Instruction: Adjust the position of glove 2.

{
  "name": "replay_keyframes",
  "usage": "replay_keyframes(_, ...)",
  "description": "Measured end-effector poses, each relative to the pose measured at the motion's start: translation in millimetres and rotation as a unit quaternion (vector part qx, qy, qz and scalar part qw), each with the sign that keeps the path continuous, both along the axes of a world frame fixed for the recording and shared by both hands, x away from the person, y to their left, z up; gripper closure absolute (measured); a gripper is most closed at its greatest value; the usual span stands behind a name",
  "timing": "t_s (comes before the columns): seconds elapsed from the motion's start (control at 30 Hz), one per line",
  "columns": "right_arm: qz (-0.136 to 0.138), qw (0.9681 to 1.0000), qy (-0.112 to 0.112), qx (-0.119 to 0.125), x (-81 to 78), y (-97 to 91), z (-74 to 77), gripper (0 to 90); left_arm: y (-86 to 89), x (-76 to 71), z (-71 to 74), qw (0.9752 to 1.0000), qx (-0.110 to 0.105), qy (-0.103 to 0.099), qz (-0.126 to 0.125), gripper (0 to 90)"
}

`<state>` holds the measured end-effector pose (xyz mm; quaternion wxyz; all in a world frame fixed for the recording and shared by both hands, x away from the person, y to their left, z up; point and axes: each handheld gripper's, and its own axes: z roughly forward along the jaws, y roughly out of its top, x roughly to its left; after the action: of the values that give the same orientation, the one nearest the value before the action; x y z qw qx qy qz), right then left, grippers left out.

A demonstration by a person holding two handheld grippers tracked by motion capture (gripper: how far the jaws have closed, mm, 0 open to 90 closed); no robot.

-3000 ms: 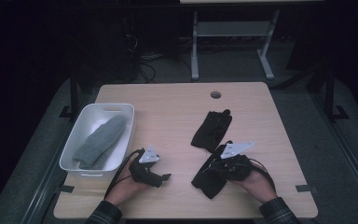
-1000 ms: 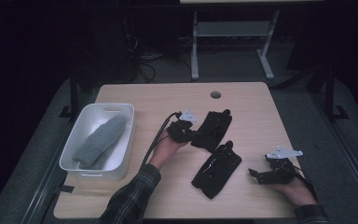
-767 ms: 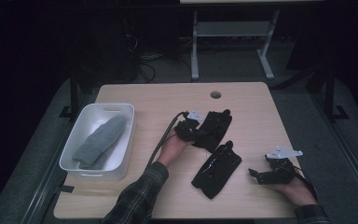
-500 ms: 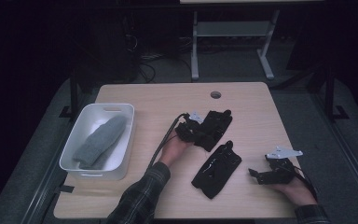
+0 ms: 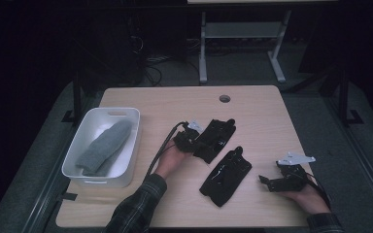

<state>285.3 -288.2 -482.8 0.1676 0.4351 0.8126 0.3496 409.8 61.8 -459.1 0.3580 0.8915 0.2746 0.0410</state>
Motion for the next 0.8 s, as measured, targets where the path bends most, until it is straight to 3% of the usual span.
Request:
replay_keyframes(0.43, 0.000, 1.0000, 0.000, 0.000, 0.0, 0.0, 0.0, 8.9, 22.8, -28.5, 2.1, 0.9996, 0.004, 0.017, -0.023, 89.7)
replay_keyframes(0.8, 0.001, 1.0000, -0.002, -0.001, 0.2, -0.2, -0.1, 8.9, 47.7, -63.2, 4.6, 0.9990, 0.011, 0.029, -0.032, 89.7)
